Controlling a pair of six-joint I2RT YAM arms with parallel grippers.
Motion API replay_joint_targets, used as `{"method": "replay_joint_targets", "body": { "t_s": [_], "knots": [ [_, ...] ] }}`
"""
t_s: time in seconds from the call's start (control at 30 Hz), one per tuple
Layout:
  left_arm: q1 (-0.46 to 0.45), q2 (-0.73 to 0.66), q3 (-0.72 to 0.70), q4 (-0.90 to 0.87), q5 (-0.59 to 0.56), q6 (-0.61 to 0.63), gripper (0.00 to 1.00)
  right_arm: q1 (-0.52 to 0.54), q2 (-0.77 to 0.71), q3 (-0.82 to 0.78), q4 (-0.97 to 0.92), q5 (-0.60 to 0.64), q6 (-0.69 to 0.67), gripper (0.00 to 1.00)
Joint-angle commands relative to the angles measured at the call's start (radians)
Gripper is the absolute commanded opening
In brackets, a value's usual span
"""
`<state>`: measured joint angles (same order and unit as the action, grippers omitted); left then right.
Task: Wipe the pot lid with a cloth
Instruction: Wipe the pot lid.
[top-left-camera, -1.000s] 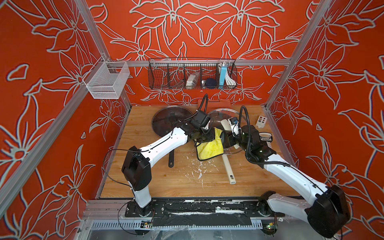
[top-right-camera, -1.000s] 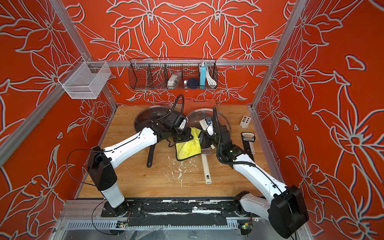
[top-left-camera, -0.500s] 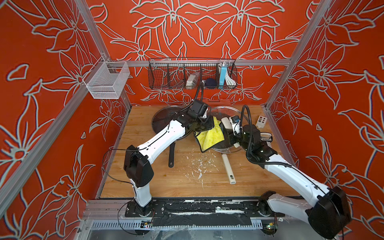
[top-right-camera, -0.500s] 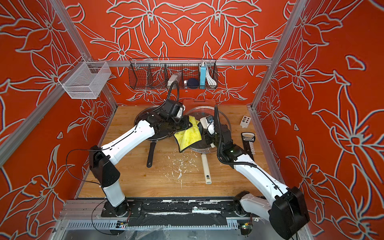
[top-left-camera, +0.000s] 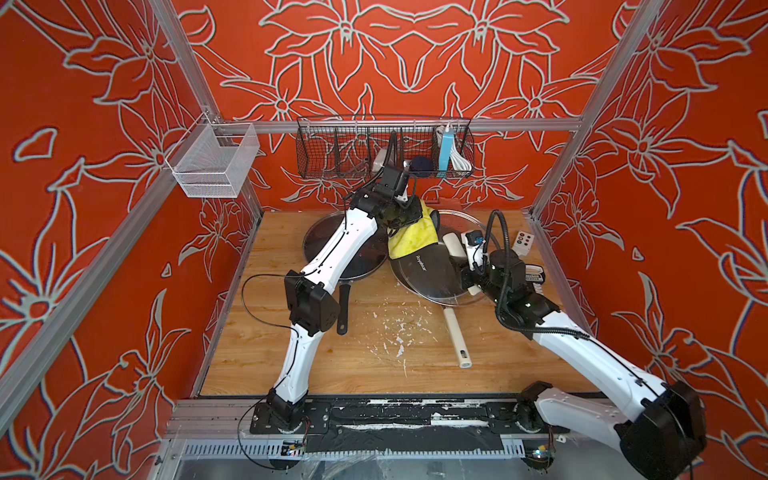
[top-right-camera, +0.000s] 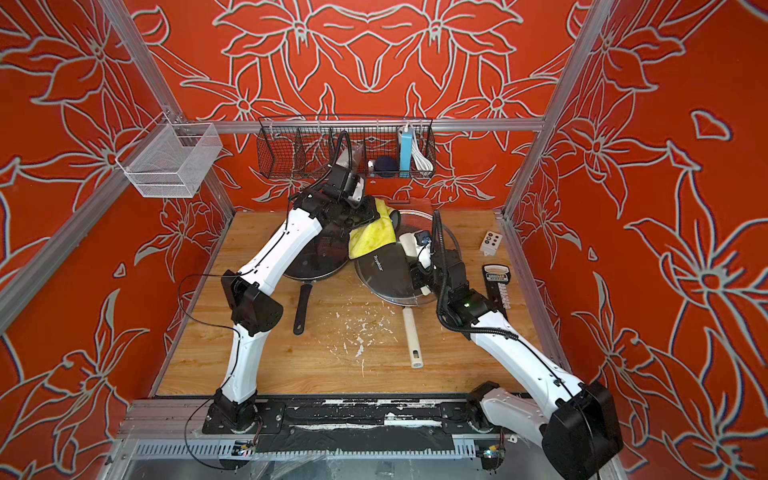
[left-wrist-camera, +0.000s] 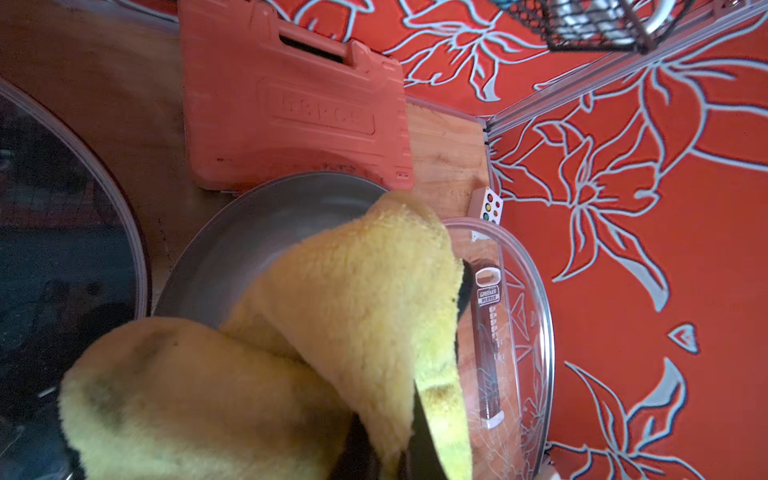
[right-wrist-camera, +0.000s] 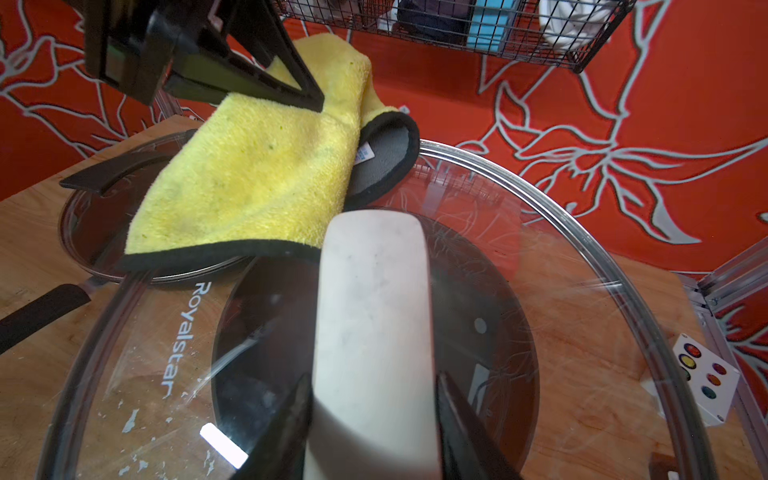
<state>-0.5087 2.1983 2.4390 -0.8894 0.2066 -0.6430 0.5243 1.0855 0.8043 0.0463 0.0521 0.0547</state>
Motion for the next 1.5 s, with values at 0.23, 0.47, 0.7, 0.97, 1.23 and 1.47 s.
{"method": "replay_joint_targets", "body": {
  "t_s": [0.23,0.47,0.7,0.97,1.23,1.47],
  "knots": [
    [-0.123,-0.198,-0.348,0.053,-0.208,0.041,0.0,0.006,-0.008,0.083,0.273,0.086,0.063,0.0],
    [-0.224,-0.254,-0.502,0.135,-0.236,0.006,0.0,0.006,0.016,0.099,0.283,0.121,0.08,0.0],
    [-0.287,-0.331,-0.684,0.237,-0.215,-0.054,0.0,0.006,0.039,0.118,0.287,0.152,0.097,0.0],
    [-0.372,-0.397,-0.79,0.291,-0.19,-0.069,0.0,0.006,0.068,0.128,0.31,0.17,0.122,0.0],
    [-0.415,-0.49,-0.909,0.322,-0.171,-0.079,0.0,0.004,0.082,0.146,0.314,0.18,0.122,0.0],
    [-0.424,-0.654,-1.14,0.376,-0.2,-0.101,0.0,0.003,0.085,0.181,0.292,0.177,0.101,0.0]
  ]
}}
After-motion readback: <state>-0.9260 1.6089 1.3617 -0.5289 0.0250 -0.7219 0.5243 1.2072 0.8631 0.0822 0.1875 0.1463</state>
